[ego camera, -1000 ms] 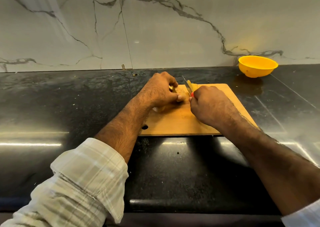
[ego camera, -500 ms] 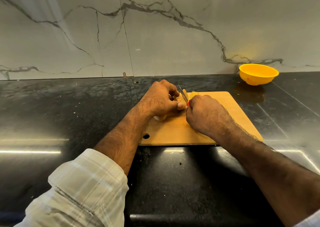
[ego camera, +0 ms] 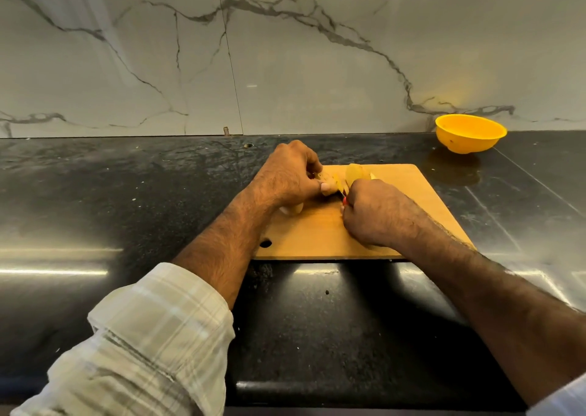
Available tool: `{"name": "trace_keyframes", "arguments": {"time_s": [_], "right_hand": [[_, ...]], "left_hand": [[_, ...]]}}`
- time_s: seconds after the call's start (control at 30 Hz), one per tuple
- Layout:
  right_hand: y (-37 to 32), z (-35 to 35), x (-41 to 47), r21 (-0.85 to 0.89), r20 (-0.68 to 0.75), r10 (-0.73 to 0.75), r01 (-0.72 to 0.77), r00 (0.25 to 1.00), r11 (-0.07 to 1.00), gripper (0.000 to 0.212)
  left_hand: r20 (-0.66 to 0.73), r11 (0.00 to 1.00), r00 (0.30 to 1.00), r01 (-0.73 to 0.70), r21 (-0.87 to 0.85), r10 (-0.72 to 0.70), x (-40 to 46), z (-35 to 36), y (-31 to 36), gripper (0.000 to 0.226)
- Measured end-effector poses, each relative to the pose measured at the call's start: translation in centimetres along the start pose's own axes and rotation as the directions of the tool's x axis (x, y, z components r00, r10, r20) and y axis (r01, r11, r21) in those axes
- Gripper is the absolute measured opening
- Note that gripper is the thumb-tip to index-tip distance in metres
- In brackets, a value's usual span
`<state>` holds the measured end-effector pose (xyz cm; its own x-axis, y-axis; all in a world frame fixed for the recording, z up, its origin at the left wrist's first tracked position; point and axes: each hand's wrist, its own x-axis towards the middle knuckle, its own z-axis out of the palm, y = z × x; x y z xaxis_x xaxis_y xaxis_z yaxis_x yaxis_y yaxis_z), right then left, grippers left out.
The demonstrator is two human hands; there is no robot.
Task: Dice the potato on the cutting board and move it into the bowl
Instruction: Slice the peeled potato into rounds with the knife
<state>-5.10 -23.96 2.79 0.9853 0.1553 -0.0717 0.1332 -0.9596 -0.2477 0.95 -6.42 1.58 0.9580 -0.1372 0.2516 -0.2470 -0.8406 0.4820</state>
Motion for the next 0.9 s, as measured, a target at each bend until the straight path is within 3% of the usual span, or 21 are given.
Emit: {"name": "trace_keyframes", "arguments": {"time_s": [0.2,0.4,0.9], "right_hand": [[0.3,0.0,0.0,-0.011,-0.011,-0.010,0.010,1.000,1.000,0.028],[0.6,-0.3,0.4,0.072,-0.155,-0.015,0.027,0.988,0.997,0.028],[-0.5,-0.2,1.5,0.106,-0.120,-0.011,0.024,0.993,0.994,0.022]], "left_hand": [[0.018,1.000,1.000,0.003,-0.021,-0.003,0.0,0.0,0.0,0.035],[0.047,0.999,0.999,0.011,-0.043,-0.009,-0.1,-0.2,0.2,0.040],[0.008,0.997,1.000,0.008,-0.076,-0.008,0.2,0.3,-0.2,0.039]]}}
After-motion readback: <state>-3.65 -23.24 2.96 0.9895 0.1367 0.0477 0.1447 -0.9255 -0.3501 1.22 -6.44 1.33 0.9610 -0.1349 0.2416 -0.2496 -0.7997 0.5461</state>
